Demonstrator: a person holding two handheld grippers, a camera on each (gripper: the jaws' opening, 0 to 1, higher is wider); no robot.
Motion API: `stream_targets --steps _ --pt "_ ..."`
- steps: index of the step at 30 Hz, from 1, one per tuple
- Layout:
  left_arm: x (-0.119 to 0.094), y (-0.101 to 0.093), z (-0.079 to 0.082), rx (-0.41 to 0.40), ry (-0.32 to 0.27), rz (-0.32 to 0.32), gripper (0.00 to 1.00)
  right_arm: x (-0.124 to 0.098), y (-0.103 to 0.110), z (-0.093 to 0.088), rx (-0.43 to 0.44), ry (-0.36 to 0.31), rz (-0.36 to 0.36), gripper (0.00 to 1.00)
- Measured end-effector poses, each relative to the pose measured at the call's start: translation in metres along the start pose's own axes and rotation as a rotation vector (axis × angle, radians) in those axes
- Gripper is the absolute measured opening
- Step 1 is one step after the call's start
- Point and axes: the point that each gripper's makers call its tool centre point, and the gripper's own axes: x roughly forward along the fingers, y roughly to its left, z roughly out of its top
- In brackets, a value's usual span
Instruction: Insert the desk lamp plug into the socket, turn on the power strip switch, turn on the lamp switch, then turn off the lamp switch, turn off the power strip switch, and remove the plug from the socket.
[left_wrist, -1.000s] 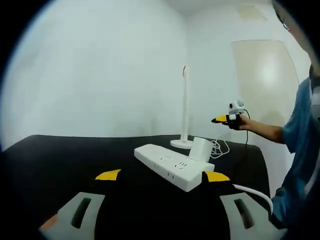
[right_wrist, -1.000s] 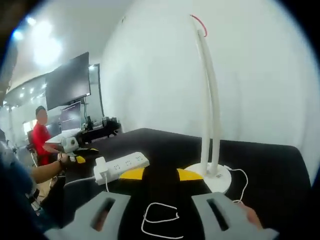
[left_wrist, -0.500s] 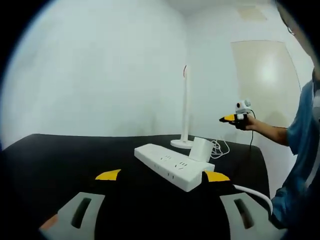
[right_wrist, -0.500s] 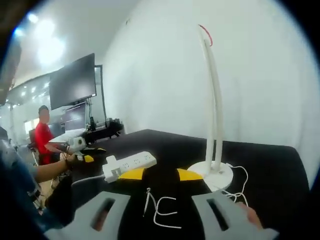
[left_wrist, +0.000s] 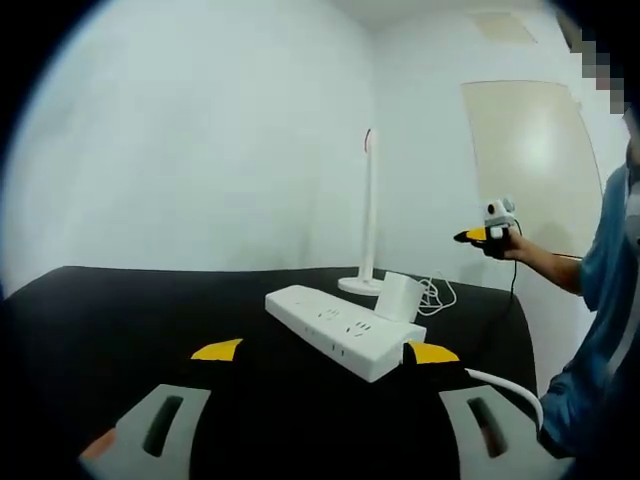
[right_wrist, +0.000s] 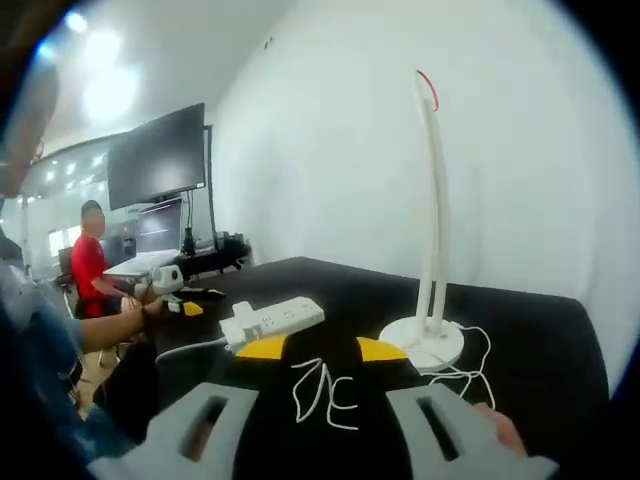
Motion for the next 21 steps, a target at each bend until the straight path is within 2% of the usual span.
stream_targets --steps 6,14,16,18,21 --pt "0.0 0.005 0.0 -0.003 -0.002 -0.001 0.6 -0.005 0.003 -0.004 0.018 -0.01 -0.005 0.27" --pt "0.001 -0.004 -0.001 0.006 0.014 -0.005 0.6 -0.015 -0.001 -0.022 0.054 -0.015 -0.039 0.27" --pt "0.001 -0.006 -0.003 0.009 0.023 -0.008 0.6 -0.018 -0.002 -0.027 0.071 -0.024 -0.053 0.27" --pt "-0.001 0.001 -0.003 0.009 0.026 -0.009 0.6 -0.02 -0.005 -0.029 0.084 -0.038 -0.065 0.27" --pt "-0.001 -0.003 -0.003 0.01 0.028 -0.009 0.6 -0.024 -0.005 -0.03 0.113 -0.08 -0.066 0.27"
